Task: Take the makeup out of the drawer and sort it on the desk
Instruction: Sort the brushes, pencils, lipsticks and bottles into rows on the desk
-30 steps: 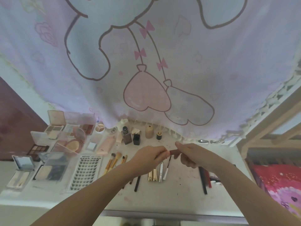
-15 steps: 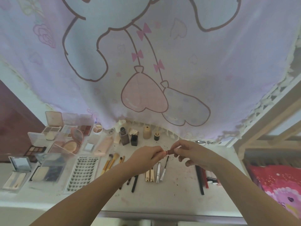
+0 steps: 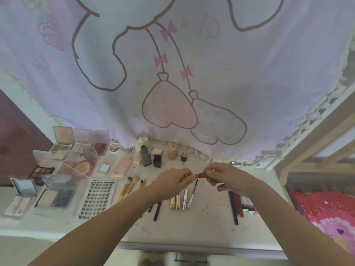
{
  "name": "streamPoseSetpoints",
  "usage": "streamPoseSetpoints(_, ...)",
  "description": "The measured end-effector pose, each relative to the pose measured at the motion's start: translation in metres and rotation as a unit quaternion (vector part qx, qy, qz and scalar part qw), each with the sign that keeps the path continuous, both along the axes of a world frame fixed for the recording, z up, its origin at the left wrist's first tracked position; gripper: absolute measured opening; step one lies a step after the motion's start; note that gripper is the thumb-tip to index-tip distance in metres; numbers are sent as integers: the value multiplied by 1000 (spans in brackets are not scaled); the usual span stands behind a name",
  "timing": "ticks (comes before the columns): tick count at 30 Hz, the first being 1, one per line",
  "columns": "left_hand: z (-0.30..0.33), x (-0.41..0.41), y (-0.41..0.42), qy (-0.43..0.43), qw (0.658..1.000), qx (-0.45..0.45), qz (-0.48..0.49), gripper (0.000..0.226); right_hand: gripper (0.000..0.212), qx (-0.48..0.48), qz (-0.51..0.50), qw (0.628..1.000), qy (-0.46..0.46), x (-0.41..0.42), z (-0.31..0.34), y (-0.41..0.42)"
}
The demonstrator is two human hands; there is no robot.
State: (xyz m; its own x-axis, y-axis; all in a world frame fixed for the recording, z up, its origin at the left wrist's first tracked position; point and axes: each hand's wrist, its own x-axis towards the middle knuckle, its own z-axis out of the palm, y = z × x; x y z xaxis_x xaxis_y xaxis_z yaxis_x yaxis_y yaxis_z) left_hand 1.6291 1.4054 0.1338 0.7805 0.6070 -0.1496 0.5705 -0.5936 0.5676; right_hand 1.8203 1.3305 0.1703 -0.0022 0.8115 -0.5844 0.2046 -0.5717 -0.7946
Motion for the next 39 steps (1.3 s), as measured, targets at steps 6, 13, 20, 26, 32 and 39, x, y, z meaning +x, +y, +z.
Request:
streamPoseSetpoints(6,-5,-2,1,15,1000,-6,-10,31,35,-37,30,998,-28,6,-2,-2)
streamPoseSetpoints(13,-26,-14,11,36,994,-96,40,24,10,-45,-84,995,-41,50,-6,-15)
streamPoseSetpoints(20,-56,42,-24,86,966,-205,132,33,13,-52,-223,973,7,28,-50,-38)
streamPoseSetpoints(26,-84,73,-40,232,962,42,138,47,27,-71,-150,959,-231,-14,-118,-41)
streamPoseSetpoints(32,-89,75,-33,297,943,116,90,42,33,-33,-58,918,-391,-37,-139,-35)
streamPoseSetpoints(39,-94,61,-24,266,953,114,90,43,30,-3,86,866,-492,-52,-144,-21)
